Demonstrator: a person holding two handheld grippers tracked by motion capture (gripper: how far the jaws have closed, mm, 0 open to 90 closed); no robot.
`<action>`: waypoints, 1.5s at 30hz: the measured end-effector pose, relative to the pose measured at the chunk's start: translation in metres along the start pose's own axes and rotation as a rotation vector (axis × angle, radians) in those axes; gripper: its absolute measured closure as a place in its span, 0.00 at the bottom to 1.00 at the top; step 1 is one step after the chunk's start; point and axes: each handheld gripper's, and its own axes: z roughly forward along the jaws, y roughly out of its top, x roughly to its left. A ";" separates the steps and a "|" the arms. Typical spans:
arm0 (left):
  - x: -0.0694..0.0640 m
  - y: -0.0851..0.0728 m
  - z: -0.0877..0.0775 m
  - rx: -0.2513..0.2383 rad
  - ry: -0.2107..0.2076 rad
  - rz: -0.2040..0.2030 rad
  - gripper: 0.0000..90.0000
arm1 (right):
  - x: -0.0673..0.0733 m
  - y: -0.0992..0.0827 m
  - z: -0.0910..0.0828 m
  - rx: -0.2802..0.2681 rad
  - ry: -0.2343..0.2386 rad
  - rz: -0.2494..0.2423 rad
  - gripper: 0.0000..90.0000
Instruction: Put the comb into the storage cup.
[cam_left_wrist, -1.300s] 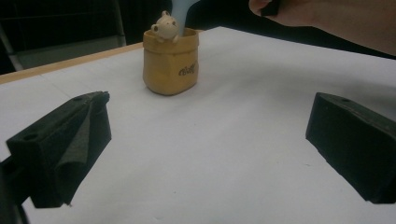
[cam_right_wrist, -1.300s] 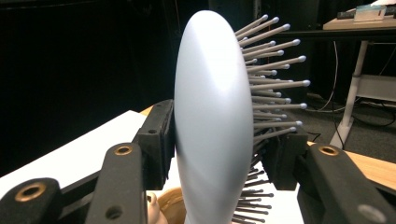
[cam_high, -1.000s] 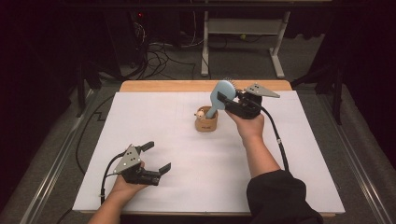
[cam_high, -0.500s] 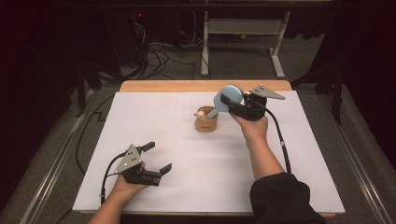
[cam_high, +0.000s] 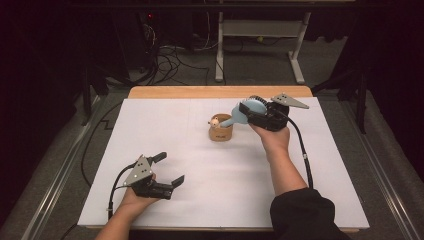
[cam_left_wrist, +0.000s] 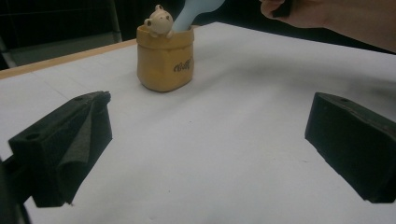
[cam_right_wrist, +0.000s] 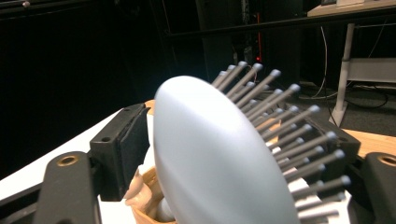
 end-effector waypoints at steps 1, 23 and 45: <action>0.000 0.000 0.000 0.000 0.000 0.000 0.02 | 0.000 0.000 0.000 0.001 0.001 0.002 0.27; 0.001 0.000 0.000 -0.002 0.010 0.001 0.02 | -0.005 0.001 -0.007 0.036 -0.012 0.014 0.00; 0.005 0.000 0.000 -0.008 0.045 -0.029 0.01 | -0.001 -0.006 -0.043 0.043 -0.011 -0.026 0.00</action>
